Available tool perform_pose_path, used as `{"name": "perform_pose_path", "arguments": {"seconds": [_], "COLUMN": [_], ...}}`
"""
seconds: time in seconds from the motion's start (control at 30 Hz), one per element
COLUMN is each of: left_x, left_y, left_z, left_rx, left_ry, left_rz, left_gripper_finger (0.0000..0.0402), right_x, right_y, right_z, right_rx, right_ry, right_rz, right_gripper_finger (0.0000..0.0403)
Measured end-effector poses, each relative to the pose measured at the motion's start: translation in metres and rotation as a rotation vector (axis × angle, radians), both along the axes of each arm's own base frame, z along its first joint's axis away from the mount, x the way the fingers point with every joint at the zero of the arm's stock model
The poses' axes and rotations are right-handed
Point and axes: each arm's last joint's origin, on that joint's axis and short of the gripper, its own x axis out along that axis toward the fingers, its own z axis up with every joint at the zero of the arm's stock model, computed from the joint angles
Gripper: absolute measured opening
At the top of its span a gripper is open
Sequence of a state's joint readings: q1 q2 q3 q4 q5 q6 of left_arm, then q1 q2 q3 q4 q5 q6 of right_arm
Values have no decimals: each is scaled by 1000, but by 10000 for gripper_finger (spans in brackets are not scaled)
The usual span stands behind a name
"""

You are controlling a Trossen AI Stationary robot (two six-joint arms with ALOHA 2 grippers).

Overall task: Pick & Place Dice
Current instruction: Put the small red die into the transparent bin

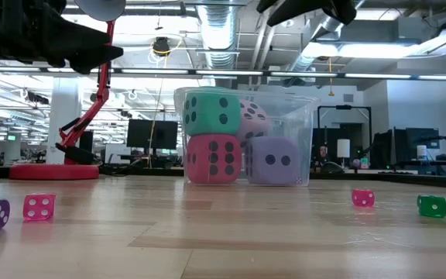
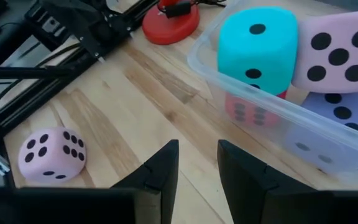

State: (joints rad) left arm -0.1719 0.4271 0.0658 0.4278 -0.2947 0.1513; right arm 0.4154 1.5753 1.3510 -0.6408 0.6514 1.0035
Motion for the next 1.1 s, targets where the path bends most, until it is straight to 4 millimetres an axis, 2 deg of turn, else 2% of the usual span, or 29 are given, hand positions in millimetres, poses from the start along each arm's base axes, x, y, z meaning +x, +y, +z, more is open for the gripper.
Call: {"name": "perform_pose_path", "arguments": {"seconds": [0.47, 0.63, 0.93, 1.1], "left_x": [0, 0, 0, 0], "left_y": [0, 0, 0, 0], "left_z": [3, 3, 3, 3], "left_rx": [46, 46, 47, 47], "left_ry": [-30, -30, -30, -29], "left_rz": [4, 4, 5, 4], "left_gripper_finger": [274, 274, 274, 274], "right_x": [1, 2, -1, -4], "right_y": [-3, -4, 18, 32], "right_z": [0, 0, -7, -14], "right_rx": [3, 131, 261, 278], "right_ry": [0, -45, -55, -35], "right_rz": [-11, -96, -94, -71], "right_gripper_finger": [108, 108, 74, 51]}}
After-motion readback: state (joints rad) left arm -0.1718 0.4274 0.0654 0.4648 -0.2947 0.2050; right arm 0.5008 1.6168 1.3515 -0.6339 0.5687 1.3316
